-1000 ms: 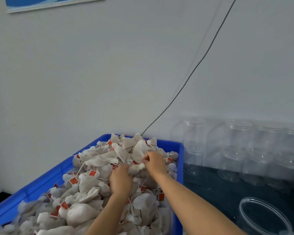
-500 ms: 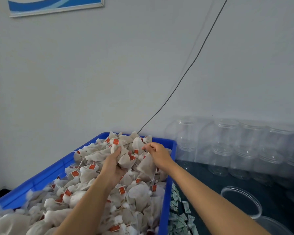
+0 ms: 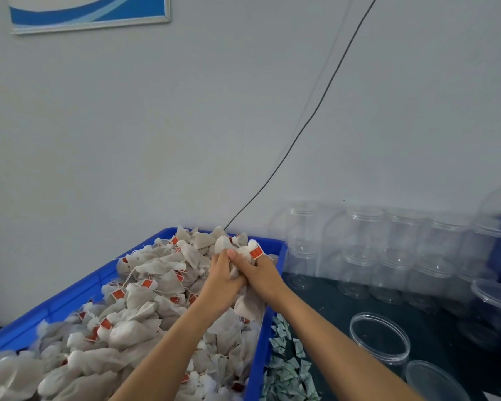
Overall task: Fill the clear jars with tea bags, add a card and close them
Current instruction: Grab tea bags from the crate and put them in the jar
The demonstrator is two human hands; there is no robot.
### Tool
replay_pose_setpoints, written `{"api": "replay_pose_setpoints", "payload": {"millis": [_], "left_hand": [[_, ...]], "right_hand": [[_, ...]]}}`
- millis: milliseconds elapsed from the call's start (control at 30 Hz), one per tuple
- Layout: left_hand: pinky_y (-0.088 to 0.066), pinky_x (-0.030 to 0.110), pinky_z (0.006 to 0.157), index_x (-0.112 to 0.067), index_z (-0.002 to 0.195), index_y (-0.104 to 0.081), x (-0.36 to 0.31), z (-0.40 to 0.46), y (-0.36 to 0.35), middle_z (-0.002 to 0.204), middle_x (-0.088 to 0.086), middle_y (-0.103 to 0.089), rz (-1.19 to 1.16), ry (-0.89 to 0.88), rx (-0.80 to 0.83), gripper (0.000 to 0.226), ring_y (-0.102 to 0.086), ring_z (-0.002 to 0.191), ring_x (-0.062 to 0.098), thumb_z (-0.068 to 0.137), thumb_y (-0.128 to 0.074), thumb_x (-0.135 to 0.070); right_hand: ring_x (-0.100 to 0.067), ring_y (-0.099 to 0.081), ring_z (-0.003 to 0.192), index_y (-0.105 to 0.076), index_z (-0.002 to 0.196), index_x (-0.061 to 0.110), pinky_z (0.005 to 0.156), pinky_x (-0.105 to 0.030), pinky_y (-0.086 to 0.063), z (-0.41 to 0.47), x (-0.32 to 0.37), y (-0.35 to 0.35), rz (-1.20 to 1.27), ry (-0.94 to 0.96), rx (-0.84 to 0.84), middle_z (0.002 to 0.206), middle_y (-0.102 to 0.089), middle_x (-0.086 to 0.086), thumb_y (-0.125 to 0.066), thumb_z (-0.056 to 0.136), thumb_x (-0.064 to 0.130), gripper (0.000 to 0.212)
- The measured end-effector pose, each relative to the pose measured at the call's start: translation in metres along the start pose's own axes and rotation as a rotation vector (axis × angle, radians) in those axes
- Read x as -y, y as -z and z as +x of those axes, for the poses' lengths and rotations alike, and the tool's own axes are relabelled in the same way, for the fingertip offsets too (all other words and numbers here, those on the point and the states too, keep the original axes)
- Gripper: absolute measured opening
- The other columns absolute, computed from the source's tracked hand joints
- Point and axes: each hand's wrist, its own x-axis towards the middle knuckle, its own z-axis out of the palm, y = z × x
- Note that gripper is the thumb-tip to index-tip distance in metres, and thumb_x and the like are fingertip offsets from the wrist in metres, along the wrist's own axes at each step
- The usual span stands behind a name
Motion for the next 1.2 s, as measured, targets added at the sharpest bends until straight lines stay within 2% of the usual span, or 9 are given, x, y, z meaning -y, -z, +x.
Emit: {"api": "replay_pose_setpoints", "payload": {"millis": [67,167,233,333,400,500,567,767,1200], "left_hand": [[-0.055,0.031,0.085,-0.011,0.122,-0.051,-0.011,-0.007,-0.004,0.117,0.012,-0.056,-0.072,-0.002,-0.004,0.036,-0.059,0.105,0.021,0.089,-0.056,0.002],[-0.052,0.020,0.065,-0.005,0.112,-0.051,-0.032,-0.011,-0.017,0.093,0.010,-0.061,-0.157,-0.005,0.017,0.023,-0.060,0.080,0.015,0.090,-0.054,0.001],[-0.051,0.022,0.065,-0.002,0.112,-0.051,-0.048,-0.012,-0.031,0.086,0.010,-0.061,-0.219,0.004,0.013,0.020,-0.060,0.076,0.014,0.094,-0.056,-0.009],[-0.052,0.041,0.087,-0.006,0.113,-0.055,-0.065,-0.015,-0.056,0.103,0.016,-0.064,-0.398,0.080,0.039,0.019,-0.063,0.093,0.026,0.096,-0.056,-0.015],[-0.048,0.046,0.088,-0.006,0.114,-0.055,-0.070,-0.019,-0.074,0.103,0.016,-0.061,-0.470,0.112,0.060,0.018,-0.058,0.094,0.027,0.097,-0.054,-0.012],[-0.045,0.037,0.075,-0.008,0.114,-0.054,-0.069,-0.027,-0.106,0.098,0.010,-0.059,-0.450,0.133,0.110,0.017,-0.055,0.087,0.021,0.097,-0.053,-0.013],[-0.045,0.033,0.071,-0.010,0.111,-0.053,-0.066,-0.033,-0.124,0.095,0.007,-0.057,-0.438,0.163,0.142,0.013,-0.054,0.083,0.017,0.098,-0.053,-0.012],[-0.048,0.048,0.098,-0.015,0.111,-0.056,-0.046,-0.043,-0.152,0.111,0.010,-0.061,-0.462,0.310,0.175,0.014,-0.058,0.104,0.026,0.097,-0.054,-0.014],[-0.046,0.047,0.101,-0.010,0.127,-0.052,-0.041,-0.052,-0.167,0.115,0.008,-0.060,-0.755,0.372,-0.014,0.032,-0.056,0.107,0.024,0.095,-0.057,-0.012]], "right_hand": [[-0.005,-0.069,0.074,-0.069,0.094,0.015,0.064,-0.014,-0.050,-0.004,0.006,0.010,0.005,-0.003,-0.026,0.076,-0.071,0.006,-0.060,0.092,0.044,0.030],[0.000,-0.066,0.067,-0.069,0.085,0.018,0.060,-0.011,-0.047,-0.014,0.023,0.032,-0.004,0.009,-0.043,0.070,-0.070,0.009,-0.059,0.093,0.042,0.026],[0.002,-0.064,0.067,-0.067,0.086,0.020,0.060,-0.010,-0.047,-0.024,0.034,0.054,-0.039,0.011,-0.068,0.072,-0.068,0.010,-0.057,0.093,0.044,0.026],[-0.009,-0.066,0.079,-0.063,0.094,0.018,0.070,-0.019,-0.051,-0.042,0.044,0.094,-0.097,-0.001,-0.087,0.084,-0.068,0.005,-0.059,0.091,0.045,0.027],[-0.017,-0.065,0.087,-0.058,0.110,0.016,0.075,-0.024,-0.051,-0.056,0.047,0.123,-0.123,-0.057,-0.091,0.097,-0.066,-0.005,-0.064,0.090,0.038,0.030],[-0.006,-0.056,0.079,-0.055,0.115,0.019,0.062,-0.009,-0.045,-0.082,0.044,0.161,-0.237,-0.093,-0.118,0.097,-0.060,-0.001,-0.062,0.093,0.023,0.024],[-0.007,-0.055,0.079,-0.056,0.113,0.023,0.062,-0.011,-0.044,-0.098,0.038,0.180,-0.290,-0.117,-0.141,0.097,-0.058,0.000,-0.059,0.095,0.021,0.018],[-0.004,-0.061,0.086,-0.059,0.100,0.032,0.064,-0.011,-0.047,-0.130,0.019,0.206,-0.272,-0.112,-0.234,0.097,-0.064,0.005,-0.060,0.092,0.007,0.026],[-0.002,-0.068,0.082,-0.067,0.090,0.024,0.068,-0.010,-0.052,-0.138,0.004,0.210,-0.269,-0.040,-0.357,0.088,-0.072,0.008,-0.076,0.079,0.005,0.024]]}}
